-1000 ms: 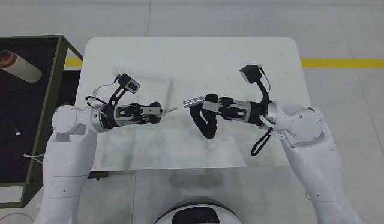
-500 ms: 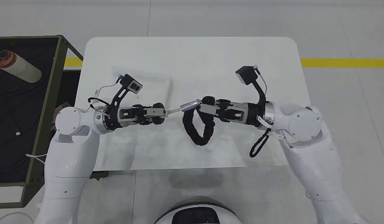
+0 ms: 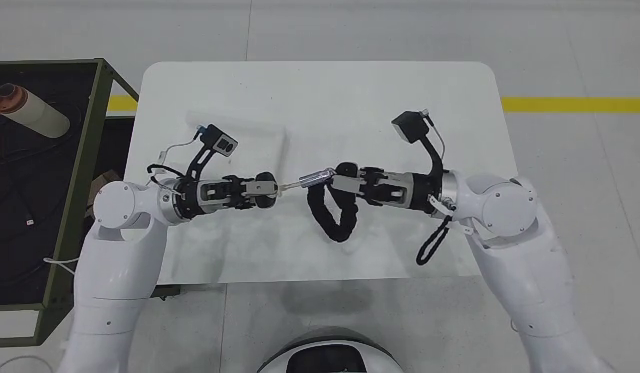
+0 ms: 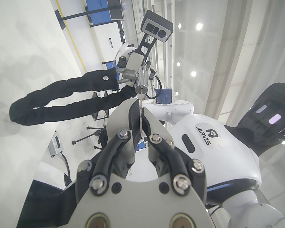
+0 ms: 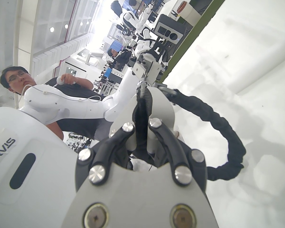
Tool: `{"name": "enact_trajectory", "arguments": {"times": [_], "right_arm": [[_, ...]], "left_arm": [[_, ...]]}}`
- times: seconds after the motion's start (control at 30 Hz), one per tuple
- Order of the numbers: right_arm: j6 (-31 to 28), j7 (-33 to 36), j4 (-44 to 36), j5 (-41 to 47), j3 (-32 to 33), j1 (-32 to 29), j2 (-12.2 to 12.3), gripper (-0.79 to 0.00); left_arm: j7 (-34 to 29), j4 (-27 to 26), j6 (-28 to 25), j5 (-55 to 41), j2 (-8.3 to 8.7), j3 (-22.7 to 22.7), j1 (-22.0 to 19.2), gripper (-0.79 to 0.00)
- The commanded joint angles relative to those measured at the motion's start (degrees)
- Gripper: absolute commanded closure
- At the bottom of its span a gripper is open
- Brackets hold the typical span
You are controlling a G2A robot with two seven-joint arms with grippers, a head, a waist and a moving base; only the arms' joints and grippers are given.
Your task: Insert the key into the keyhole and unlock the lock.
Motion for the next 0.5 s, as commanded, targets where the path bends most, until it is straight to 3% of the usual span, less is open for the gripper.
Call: {"name": "enact_trajectory", "arguments": {"times": [0.0, 0.47], "right_arm": [[0.1, -0.1, -0.1, -0.2, 0.0, 0.0, 0.0, 0.000], [0.1, -4.0, -0.7, -2.1, -1.1, -0.3, 0.1, 0.000]], "left_arm": [[0.1, -0.1, -0.2, -0.2, 0.05, 0.0, 0.1, 0.000], [3.2, -1.4, -2.5, -0.2, 0.23, 0.8, 1.2, 0.000]]}}
